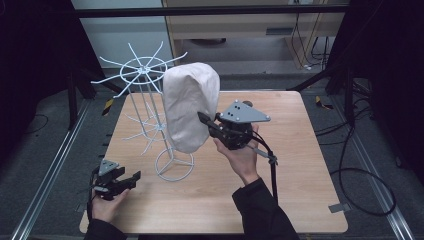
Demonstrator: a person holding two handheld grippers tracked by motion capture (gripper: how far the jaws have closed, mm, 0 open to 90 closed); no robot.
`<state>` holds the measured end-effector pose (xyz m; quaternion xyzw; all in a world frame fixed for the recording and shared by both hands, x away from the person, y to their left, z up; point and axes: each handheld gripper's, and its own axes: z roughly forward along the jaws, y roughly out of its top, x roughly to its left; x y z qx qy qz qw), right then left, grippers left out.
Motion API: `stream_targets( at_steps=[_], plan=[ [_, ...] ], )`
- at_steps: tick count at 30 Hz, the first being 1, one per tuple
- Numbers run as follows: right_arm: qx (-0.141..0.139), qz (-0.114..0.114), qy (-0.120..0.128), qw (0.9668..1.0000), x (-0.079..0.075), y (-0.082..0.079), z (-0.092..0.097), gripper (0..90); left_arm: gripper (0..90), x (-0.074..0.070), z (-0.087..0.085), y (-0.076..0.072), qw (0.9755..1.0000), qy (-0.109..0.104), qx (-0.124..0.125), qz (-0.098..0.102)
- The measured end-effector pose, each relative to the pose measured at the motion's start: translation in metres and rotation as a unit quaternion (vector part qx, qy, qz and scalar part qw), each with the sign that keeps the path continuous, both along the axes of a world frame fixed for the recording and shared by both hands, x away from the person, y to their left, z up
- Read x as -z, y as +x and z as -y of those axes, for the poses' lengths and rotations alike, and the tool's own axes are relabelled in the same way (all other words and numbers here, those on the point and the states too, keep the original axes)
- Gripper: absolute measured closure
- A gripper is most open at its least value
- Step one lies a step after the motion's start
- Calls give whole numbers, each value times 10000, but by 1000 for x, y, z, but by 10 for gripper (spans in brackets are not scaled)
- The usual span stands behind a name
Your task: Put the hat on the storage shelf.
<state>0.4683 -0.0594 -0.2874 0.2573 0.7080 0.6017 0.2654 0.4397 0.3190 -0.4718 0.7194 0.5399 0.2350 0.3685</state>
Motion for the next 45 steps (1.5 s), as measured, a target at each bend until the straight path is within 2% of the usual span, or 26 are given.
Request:
stream_targets(
  at_steps=[8,19,31,35,38,45],
  plan=[
    [31,14,5,10000,2,0,1,747,332,0,0,0,10000,-1,-3,-7],
    [176,11,32,9998,6,0,10,623,332,0,0,0,10000,2,-3,-5],
    [305,-183,235,9991,10,-7,33,409,331,0,0,0,10000,12,-10,-6],
    [352,-269,346,9984,20,-16,49,310,331,1,1,0,10000,20,-3,-16],
    [403,-347,308,9981,29,-20,58,266,331,0,1,0,10000,18,0,-8],
    [561,-834,202,9947,61,-24,88,204,330,1,1,0,10000,31,-20,-12]
  ],
)
